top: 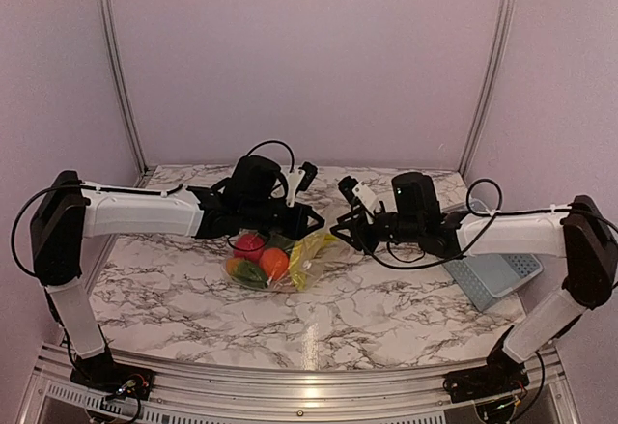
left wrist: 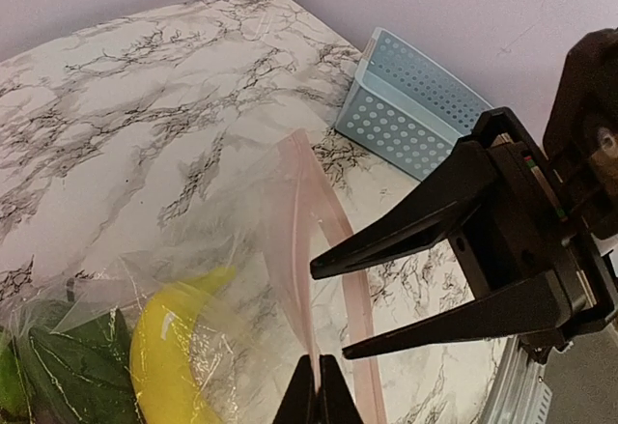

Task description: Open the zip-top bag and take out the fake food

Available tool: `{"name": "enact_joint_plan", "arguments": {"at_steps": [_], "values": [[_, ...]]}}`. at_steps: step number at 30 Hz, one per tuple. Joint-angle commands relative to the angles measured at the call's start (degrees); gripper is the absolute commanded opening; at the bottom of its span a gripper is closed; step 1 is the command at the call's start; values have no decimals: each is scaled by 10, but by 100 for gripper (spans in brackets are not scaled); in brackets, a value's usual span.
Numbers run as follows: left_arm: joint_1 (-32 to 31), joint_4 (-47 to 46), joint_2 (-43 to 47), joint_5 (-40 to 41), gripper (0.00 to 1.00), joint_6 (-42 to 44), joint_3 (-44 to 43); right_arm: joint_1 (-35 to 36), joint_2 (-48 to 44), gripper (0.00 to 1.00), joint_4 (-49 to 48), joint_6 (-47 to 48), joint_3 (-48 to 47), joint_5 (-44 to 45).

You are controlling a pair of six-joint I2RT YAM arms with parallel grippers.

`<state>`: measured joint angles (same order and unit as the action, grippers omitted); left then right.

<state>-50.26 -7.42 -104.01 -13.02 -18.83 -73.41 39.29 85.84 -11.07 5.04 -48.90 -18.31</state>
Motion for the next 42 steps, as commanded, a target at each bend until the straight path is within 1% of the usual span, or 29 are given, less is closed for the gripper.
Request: {"name": "enact_joint_plan", "arguments": {"at_steps": [1, 9, 14, 21, 25, 32, 37, 42], "values": [[-2, 14, -14, -24, 0, 14, -15, 4, 48, 31, -34, 71, -36, 9], [-1, 27, -17, -35, 0, 23, -16, 4, 135, 31, -107, 107, -24, 41], [0, 42, -23, -41, 0, 30, -22, 5, 165, 37, -158, 127, -8, 39], [6, 51, -27, -65, 0, 36, -23, 0, 198, 41, -178, 159, 1, 41], [11, 55, -30, -85, 0, 39, -23, -13, 204, 43, -185, 164, 17, 13], [17, 67, -32, -101, 0, 53, -22, -45, 192, 42, -235, 164, 60, -35], [17, 88, -34, -109, 0, 72, -18, -51, 208, 42, -207, 188, 38, -38], [16, 89, -38, -114, 0, 78, -12, -51, 233, 34, -177, 207, 5, -38]]}}
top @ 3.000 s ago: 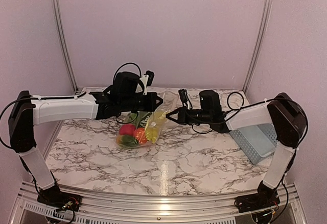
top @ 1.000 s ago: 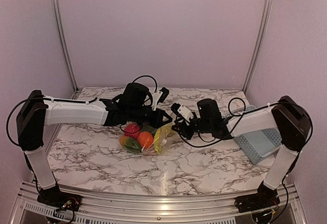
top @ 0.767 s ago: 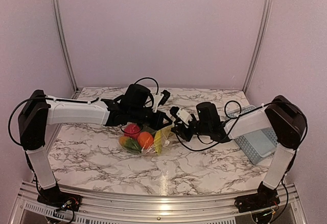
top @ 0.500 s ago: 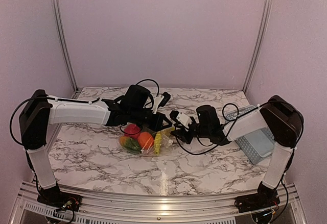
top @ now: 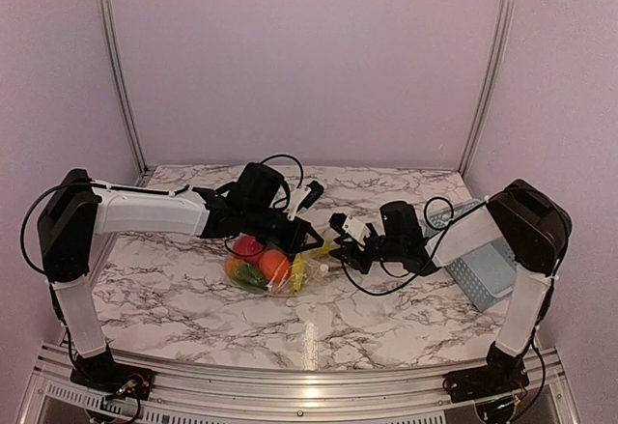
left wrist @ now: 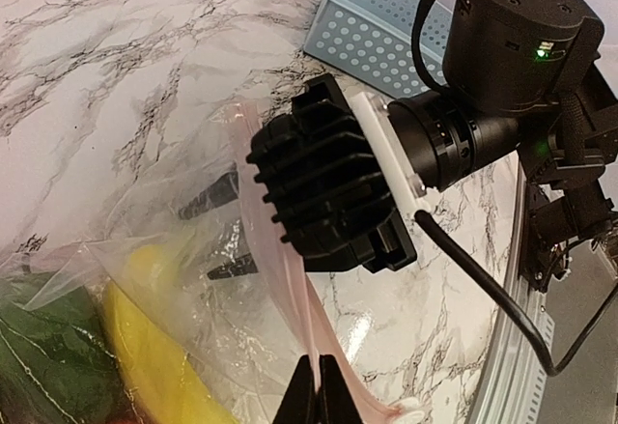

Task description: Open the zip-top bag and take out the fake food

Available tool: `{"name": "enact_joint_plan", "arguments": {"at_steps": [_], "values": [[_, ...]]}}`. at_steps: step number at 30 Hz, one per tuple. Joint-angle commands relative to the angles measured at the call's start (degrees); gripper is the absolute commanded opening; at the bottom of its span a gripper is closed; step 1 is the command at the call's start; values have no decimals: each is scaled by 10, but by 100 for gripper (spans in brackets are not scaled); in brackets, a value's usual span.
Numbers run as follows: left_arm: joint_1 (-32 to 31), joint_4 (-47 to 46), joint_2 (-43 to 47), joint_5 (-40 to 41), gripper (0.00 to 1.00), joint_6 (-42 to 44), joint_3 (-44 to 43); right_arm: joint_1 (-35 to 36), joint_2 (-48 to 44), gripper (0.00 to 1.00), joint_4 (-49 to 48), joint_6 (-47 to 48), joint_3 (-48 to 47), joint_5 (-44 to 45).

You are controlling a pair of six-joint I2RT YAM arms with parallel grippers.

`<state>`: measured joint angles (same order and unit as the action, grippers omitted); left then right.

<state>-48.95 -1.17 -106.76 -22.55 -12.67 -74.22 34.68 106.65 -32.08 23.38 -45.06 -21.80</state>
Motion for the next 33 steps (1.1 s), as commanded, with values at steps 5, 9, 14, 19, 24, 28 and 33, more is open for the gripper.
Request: {"name": "enact_joint_plan", "arguments": {"at_steps": [5, 9, 14, 19, 24, 28, 33], "values": [[3, 24, -12, -20, 0, 17, -5, -4, 38, 33, 52, 33, -47, 5], [3, 23, -12, -20, 0, 18, -4, -5, 56, 32, 68, 33, -61, 18], [4, 23, -8, -18, 0, 20, 1, -1, 69, 30, 79, 34, -72, 31], [7, 18, -5, -10, 0, 16, 8, 4, 61, 13, 78, 31, -70, 34], [10, 17, -9, 1, 0, 7, 11, 38, 29, 0, 103, 29, -82, 63], [10, -1, -12, 16, 0, -1, 12, 60, -7, 0, 129, 16, -90, 81], [13, -7, -10, 45, 0, -13, 18, 72, -70, 0, 134, 4, -69, 118]]}}
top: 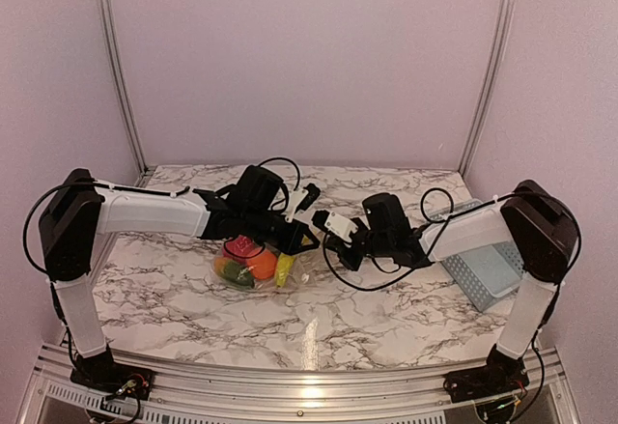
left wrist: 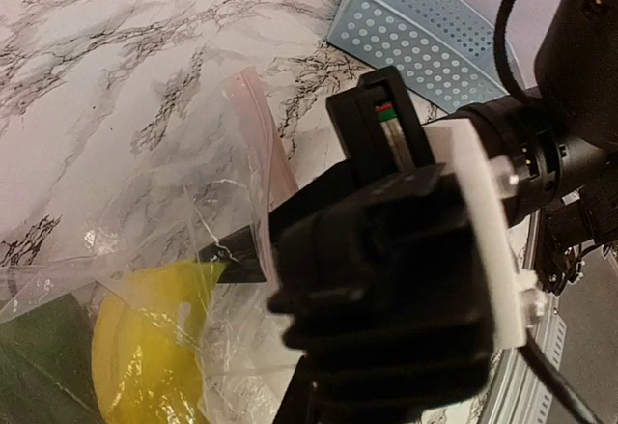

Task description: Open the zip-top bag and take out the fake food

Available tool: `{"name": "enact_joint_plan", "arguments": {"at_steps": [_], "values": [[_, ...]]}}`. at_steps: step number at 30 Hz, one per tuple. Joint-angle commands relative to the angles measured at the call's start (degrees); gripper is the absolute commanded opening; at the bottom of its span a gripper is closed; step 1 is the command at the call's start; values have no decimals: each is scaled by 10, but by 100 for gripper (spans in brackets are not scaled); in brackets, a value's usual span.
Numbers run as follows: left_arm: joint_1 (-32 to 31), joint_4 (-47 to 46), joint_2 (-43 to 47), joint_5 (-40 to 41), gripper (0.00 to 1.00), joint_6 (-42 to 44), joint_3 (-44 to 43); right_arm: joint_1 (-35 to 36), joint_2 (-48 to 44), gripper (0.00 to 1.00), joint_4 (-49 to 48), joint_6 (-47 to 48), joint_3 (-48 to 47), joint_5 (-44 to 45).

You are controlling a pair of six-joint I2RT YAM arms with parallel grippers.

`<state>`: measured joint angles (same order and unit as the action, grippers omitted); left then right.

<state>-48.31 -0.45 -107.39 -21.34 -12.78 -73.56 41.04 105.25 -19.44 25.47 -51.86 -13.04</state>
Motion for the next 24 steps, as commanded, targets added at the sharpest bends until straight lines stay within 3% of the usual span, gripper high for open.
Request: {"name": "enact_joint_plan", "arguments": {"at_steps": [1, 14, 24], "values": [[7, -16, -3, 41, 0, -16, 14, 9, -68, 0, 10, -21, 4, 37], [17, -28, -7, 104, 0, -47, 22, 21, -115, 0, 152, -85, -10, 94], [27, -19, -20, 143, 0, -74, 18, 43, -210, 0, 172, -184, 27, 257]]}}
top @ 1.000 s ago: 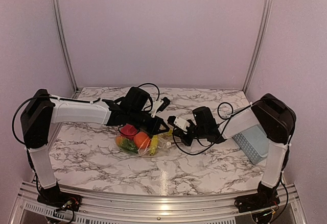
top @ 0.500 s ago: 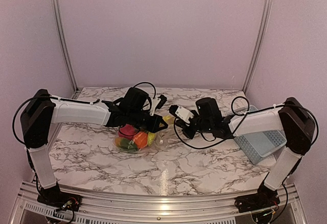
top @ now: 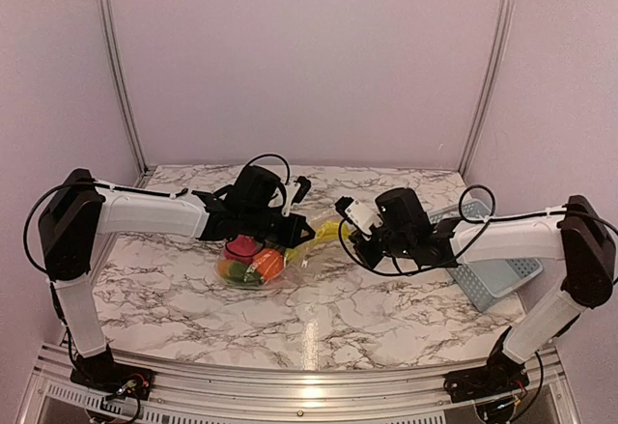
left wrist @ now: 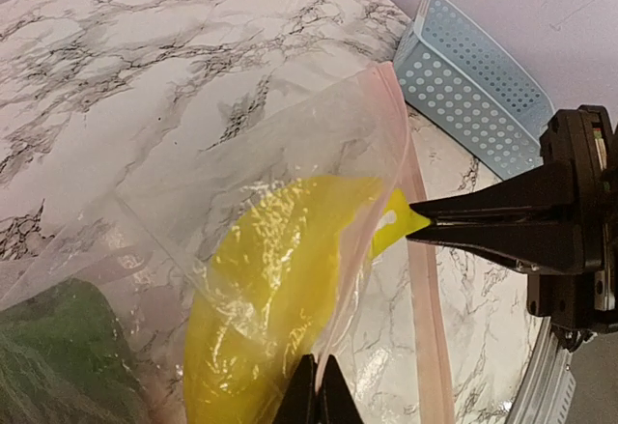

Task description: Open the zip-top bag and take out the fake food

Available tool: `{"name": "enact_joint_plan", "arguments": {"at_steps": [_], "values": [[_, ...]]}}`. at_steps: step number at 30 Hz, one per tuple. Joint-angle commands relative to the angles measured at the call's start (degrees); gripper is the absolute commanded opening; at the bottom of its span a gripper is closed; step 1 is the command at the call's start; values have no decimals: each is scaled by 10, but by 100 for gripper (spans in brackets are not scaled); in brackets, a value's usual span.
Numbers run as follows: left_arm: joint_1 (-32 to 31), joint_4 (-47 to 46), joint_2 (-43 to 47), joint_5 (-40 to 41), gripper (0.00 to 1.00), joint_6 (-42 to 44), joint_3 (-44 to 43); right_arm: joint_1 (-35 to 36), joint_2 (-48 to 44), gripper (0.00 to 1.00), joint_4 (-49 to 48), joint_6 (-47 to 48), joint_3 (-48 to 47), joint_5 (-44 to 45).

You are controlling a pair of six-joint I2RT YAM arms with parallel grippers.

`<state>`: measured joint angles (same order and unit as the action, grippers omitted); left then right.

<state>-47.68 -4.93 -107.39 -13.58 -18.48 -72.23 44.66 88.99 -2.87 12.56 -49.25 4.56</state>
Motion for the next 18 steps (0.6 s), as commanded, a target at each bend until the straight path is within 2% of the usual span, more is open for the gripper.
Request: {"name": "enact_joint_plan", "arguments": {"at_steps": [1, 8, 13, 18], "values": [[23, 27, -21, 69, 0, -22, 4, 7, -54, 0, 9, -62, 2, 98], [35, 35, -32, 87, 0, -50, -2, 7, -87, 0, 26, -86, 2, 160], [41, 39, -45, 90, 0, -65, -11, 11, -115, 0, 40, -86, 13, 127], [41, 37, -55, 78, 0, -63, -22, 9, -147, 0, 46, -136, 15, 232]]}}
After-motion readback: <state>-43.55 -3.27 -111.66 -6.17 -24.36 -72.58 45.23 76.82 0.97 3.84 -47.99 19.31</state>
